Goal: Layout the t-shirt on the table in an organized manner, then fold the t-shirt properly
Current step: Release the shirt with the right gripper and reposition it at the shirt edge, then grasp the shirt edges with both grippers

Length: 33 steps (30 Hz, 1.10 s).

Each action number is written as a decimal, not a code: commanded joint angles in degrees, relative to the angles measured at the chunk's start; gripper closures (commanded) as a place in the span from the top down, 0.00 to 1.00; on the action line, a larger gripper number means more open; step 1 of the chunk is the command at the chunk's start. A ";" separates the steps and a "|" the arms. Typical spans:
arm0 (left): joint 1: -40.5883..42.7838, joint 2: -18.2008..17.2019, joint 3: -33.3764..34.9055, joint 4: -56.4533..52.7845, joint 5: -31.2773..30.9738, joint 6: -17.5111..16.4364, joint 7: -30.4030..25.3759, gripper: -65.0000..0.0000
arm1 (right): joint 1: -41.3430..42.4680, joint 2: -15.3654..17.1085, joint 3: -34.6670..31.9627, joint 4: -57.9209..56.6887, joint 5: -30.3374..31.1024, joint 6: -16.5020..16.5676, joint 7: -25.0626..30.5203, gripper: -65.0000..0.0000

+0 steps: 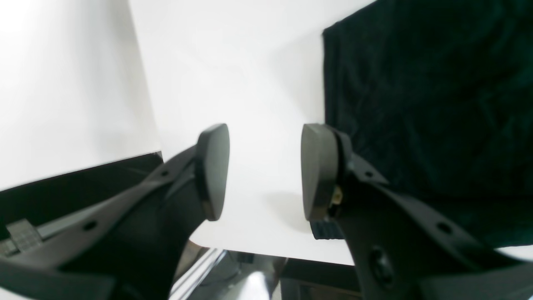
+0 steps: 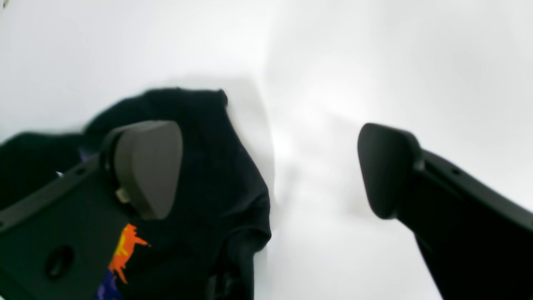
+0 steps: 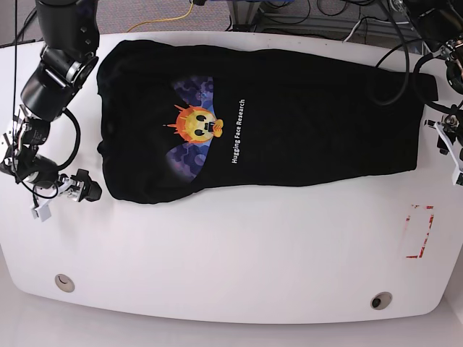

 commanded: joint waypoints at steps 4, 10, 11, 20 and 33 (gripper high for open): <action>-1.60 -0.29 -0.24 0.78 -0.09 -0.06 -0.38 0.40 | 4.12 -0.58 0.12 -5.59 -4.08 0.91 4.18 1.00; -4.68 0.32 -0.24 0.69 -0.09 -0.06 -0.38 0.40 | 4.03 -2.60 0.12 -9.20 -5.93 0.91 7.26 1.00; -5.38 0.76 -0.24 0.60 -0.09 -0.06 -0.38 0.40 | 4.03 -2.69 0.12 -9.46 -5.93 0.91 7.43 1.00; -11.01 2.69 -0.07 0.52 -0.09 -0.06 -0.38 0.40 | 3.77 -5.77 0.12 -9.90 -5.93 0.91 7.43 1.00; -12.77 3.84 1.07 -4.93 -0.09 1.48 -1.21 0.40 | 3.68 -7.44 0.12 -9.90 -5.93 0.91 7.43 0.37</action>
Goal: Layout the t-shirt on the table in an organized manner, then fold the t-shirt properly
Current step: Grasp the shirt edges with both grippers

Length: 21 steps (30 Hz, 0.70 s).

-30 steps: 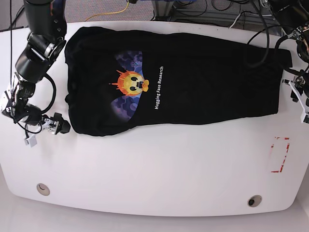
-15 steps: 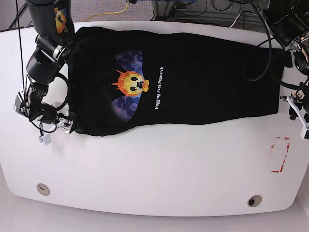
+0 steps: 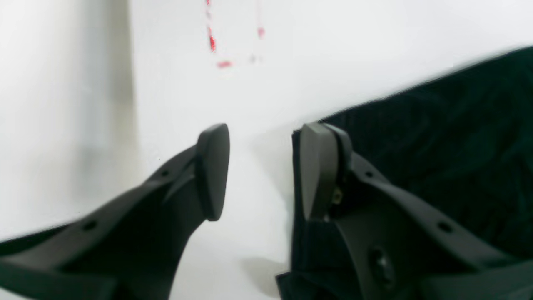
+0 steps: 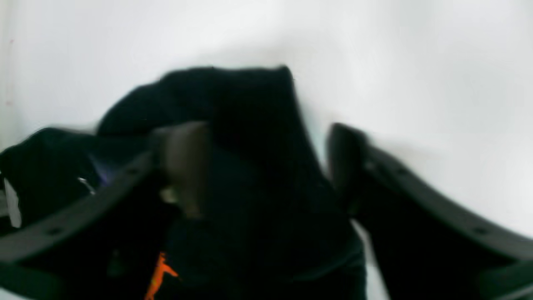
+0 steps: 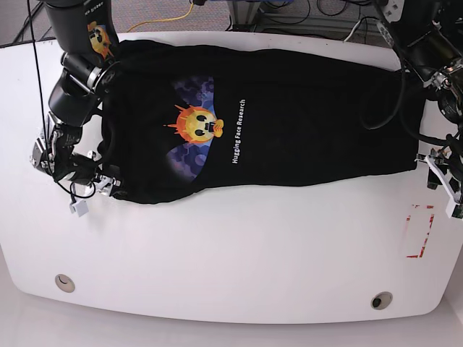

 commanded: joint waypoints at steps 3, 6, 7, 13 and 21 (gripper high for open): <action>-0.59 -1.04 -0.54 -3.33 -0.13 4.71 -2.82 0.40 | 1.18 -0.09 0.06 0.75 1.05 0.38 0.44 0.10; -0.94 -1.04 -2.39 -6.23 -0.13 6.47 -2.91 0.40 | 0.48 -0.27 0.06 0.92 1.05 0.38 0.17 0.00; -0.94 -1.04 -3.09 -7.02 -0.13 6.73 -2.91 0.40 | 0.31 -0.27 0.06 0.92 1.05 0.38 0.17 0.00; -2.17 -1.04 -8.46 -12.83 -0.13 8.14 -4.05 0.40 | -0.57 -0.36 0.06 0.92 1.05 0.38 0.17 0.01; -2.88 -1.48 -9.60 -22.41 -0.49 8.14 -7.74 0.41 | -1.54 -0.45 0.06 1.01 1.05 0.38 0.09 0.01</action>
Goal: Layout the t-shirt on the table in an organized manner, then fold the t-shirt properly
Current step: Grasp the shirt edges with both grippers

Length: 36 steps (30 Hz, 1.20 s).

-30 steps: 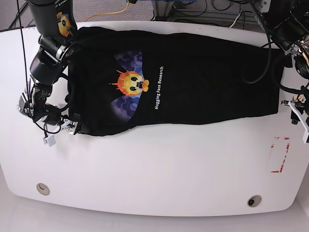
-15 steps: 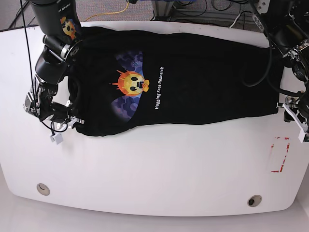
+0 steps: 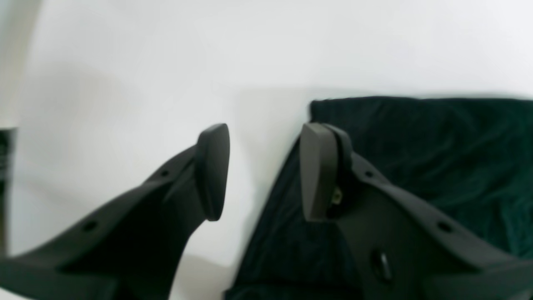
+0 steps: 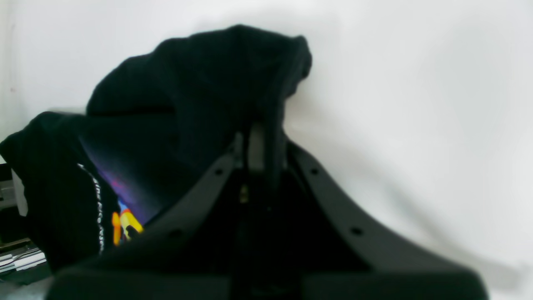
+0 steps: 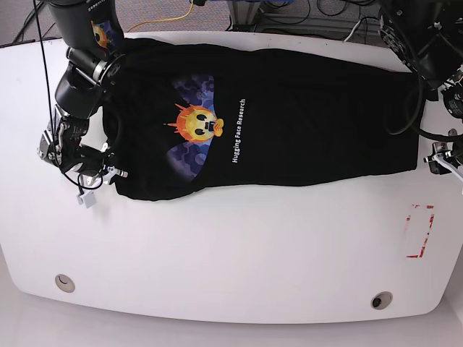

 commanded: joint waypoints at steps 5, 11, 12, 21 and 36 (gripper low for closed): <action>-1.26 -1.21 0.15 -4.24 -0.38 -4.91 -1.95 0.58 | 1.08 0.97 0.01 0.92 0.11 0.30 -0.18 0.01; -1.35 -0.95 2.17 -7.50 -0.20 -5.97 -4.06 0.60 | 1.08 0.97 0.01 0.92 0.28 0.30 -0.97 0.01; -1.87 -0.95 3.32 -8.46 -0.20 -5.97 -4.33 0.60 | 1.08 0.97 0.01 0.92 0.28 0.30 -0.97 0.01; -2.84 -0.95 7.54 -14.26 -0.20 -6.14 -9.25 0.60 | 1.08 0.97 0.01 0.92 0.28 0.30 -0.97 0.01; -5.65 0.37 14.66 -18.57 -0.46 -6.05 -10.74 0.15 | 1.34 0.97 0.01 0.92 0.37 0.30 -0.97 0.00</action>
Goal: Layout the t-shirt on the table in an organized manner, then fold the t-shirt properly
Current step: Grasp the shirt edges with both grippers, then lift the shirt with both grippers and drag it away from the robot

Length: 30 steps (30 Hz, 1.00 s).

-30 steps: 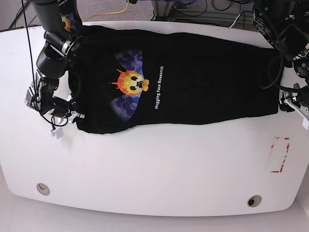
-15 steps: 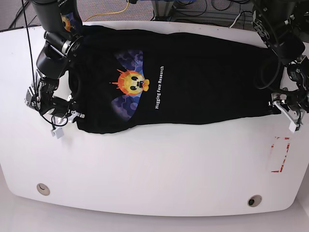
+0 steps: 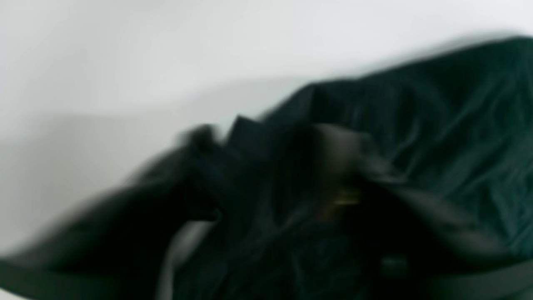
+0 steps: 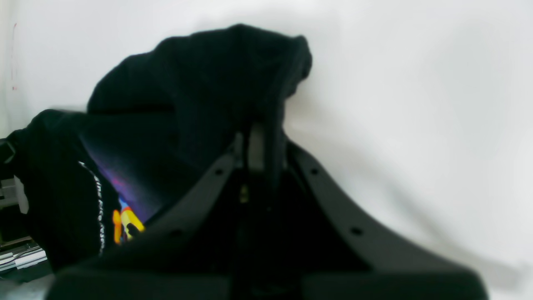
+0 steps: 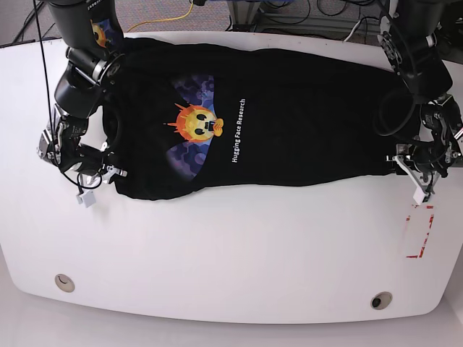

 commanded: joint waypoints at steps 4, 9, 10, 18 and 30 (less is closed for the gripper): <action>-3.39 -0.18 1.42 1.12 -0.66 -0.26 -0.60 0.00 | 1.70 1.09 0.01 1.01 -0.11 0.30 -0.49 0.00; -4.27 -0.09 1.51 5.96 -0.75 -0.26 -0.43 0.00 | 3.37 1.26 -0.07 1.10 -0.11 0.30 -1.19 0.00; -4.45 -0.09 1.51 6.66 -0.75 -0.26 -0.34 0.00 | 3.63 1.26 -0.07 1.10 -0.11 0.30 -1.28 0.00; -8.49 1.05 1.59 17.21 -0.84 -0.53 2.91 0.00 | 7.32 2.05 -0.07 7.52 -0.11 0.30 -4.88 0.00; -9.37 1.23 1.59 30.75 -0.92 -2.59 14.17 0.00 | 5.30 1.96 0.01 21.58 0.24 0.30 -15.08 0.00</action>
